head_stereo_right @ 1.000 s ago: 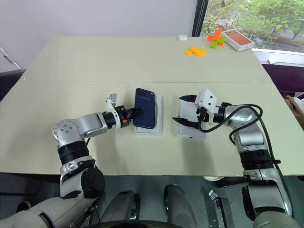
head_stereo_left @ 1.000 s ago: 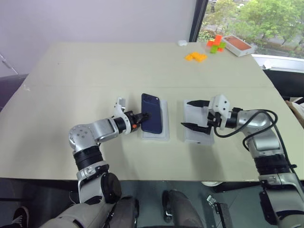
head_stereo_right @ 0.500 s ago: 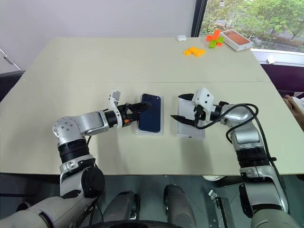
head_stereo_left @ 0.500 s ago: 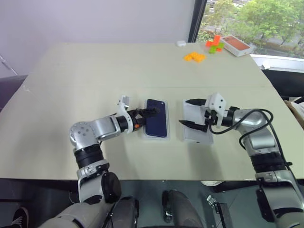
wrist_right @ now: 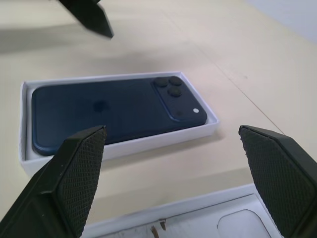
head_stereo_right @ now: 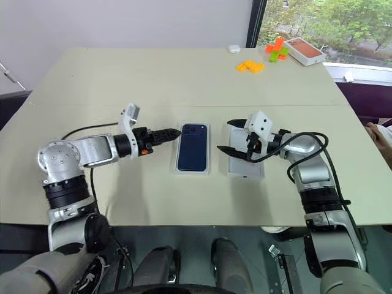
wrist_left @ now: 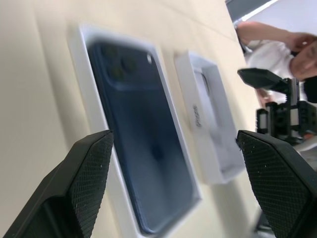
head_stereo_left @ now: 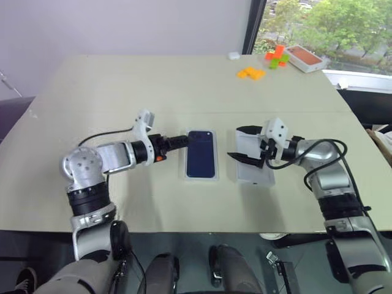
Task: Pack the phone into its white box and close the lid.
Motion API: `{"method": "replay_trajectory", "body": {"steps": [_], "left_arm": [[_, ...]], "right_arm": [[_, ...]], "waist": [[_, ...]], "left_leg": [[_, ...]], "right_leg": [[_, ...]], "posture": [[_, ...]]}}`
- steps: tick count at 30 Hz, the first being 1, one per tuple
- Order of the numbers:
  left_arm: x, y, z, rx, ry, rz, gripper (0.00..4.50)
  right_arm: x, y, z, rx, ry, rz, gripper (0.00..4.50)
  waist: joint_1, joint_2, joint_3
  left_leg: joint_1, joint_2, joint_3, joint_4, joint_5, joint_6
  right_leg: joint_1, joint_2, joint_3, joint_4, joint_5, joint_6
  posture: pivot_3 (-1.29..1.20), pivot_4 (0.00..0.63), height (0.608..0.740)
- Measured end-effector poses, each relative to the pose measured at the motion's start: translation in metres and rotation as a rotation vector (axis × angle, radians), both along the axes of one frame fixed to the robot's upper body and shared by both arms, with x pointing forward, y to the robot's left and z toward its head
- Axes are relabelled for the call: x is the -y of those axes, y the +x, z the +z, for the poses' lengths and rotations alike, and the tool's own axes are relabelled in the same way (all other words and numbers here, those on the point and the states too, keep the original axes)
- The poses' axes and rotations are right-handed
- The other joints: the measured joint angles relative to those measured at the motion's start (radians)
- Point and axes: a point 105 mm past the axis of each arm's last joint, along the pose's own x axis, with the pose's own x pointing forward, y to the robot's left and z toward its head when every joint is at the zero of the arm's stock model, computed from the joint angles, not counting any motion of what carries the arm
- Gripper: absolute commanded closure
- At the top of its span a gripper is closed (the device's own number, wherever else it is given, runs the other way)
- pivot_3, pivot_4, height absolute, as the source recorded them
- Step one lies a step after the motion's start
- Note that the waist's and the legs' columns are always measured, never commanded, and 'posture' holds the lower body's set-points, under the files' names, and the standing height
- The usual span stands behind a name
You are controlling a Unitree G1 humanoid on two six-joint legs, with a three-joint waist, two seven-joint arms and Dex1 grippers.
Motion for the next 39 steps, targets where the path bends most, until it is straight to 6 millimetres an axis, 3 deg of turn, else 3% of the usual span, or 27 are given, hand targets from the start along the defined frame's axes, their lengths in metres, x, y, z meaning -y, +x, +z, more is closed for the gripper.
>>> {"method": "replay_trajectory", "body": {"steps": [3, 8, 13, 16, 21, 29, 35, 37, 39], "left_arm": [[-0.028, 0.009, 0.003, 0.142, 0.094, 0.080, 0.30], [-0.041, 0.002, -0.002, 0.300, 0.206, -0.007, 0.30], [-0.040, -0.010, -0.001, 0.418, 0.168, -0.112, 0.30], [-0.042, -0.014, 0.008, 0.486, 0.152, -0.133, 0.30], [-0.041, -0.024, 0.011, 0.592, 0.144, -0.151, 0.30], [-0.041, -0.035, 0.010, 0.682, 0.155, -0.204, 0.30], [-0.045, -0.028, -0.001, 0.624, 0.165, -0.168, 0.30], [-0.046, -0.024, -0.009, 0.567, 0.164, -0.146, 0.21], [-0.047, -0.021, -0.016, 0.499, 0.143, -0.130, 0.79]], "right_arm": [[0.000, 0.003, -0.001, -0.035, 0.011, -0.021, 0.00], [-0.009, 0.020, 0.007, -0.121, -0.009, -0.125, 0.00], [-0.016, 0.034, 0.008, -0.255, 0.024, -0.307, 0.00], [-0.016, 0.032, 0.007, -0.302, -0.017, -0.378, 0.00], [-0.019, 0.018, -0.019, -0.331, -0.123, -0.438, 0.00], [-0.010, 0.028, -0.010, -0.287, -0.100, -0.584, 0.00], [-0.032, 0.029, 0.011, -0.251, 0.031, -0.504, 0.00], [-0.037, 0.027, 0.013, -0.228, 0.023, -0.464, 0.58], [-0.037, 0.028, 0.012, -0.214, 0.019, -0.460, 1.46]], "waist": [[0.007, 0.001, 0.000], [0.008, 0.001, 0.000], [0.012, 0.001, 0.001], [0.011, 0.001, 0.001], [0.009, 0.002, 0.001], [0.007, 0.002, 0.001], [0.006, 0.002, 0.001], [0.006, 0.002, 0.001], [0.008, 0.002, 0.001]], "left_leg": [[-0.001, 0.000, 0.000, 0.000, 0.001, -0.001], [-0.002, 0.000, 0.000, 0.000, 0.001, 0.002], [-0.004, 0.000, 0.000, 0.000, -0.001, 0.006], [-0.005, 0.000, 0.000, 0.000, -0.004, 0.011], [-0.006, 0.000, 0.001, 0.000, -0.005, 0.014], [-0.003, 0.000, 0.002, 0.000, -0.005, 0.014], [-0.004, 0.000, 0.002, 0.000, -0.006, 0.015], [-0.004, 0.000, 0.002, 0.000, -0.006, 0.016], [-0.004, 0.000, 0.002, 0.001, -0.006, 0.016]], "right_leg": [[0.000, 0.000, 0.000, 0.000, 0.000, -0.001], [0.000, -0.001, 0.000, -0.002, 0.000, -0.001], [-0.002, -0.001, 0.000, -0.002, 0.000, -0.001], [-0.002, -0.002, 0.000, -0.004, 0.000, -0.001], [-0.002, -0.002, 0.000, -0.006, 0.000, -0.001], [-0.002, -0.001, 0.000, -0.002, 0.000, -0.001], [-0.002, -0.001, 0.000, -0.002, 0.000, -0.001], [-0.002, -0.001, 0.000, -0.003, 0.000, -0.001], [-0.002, -0.001, 0.000, -0.003, 0.000, -0.001]], "posture": [[0.00, 0.150, 0.740], [0.00, 0.150, 0.740], [0.00, 0.150, 0.740], [0.00, 0.150, 0.740], [0.00, 0.150, 0.740], [0.00, 0.150, 0.740], [0.00, 0.150, 0.740], [0.00, 0.150, 0.740], [0.00, 0.150, 0.740]]}}
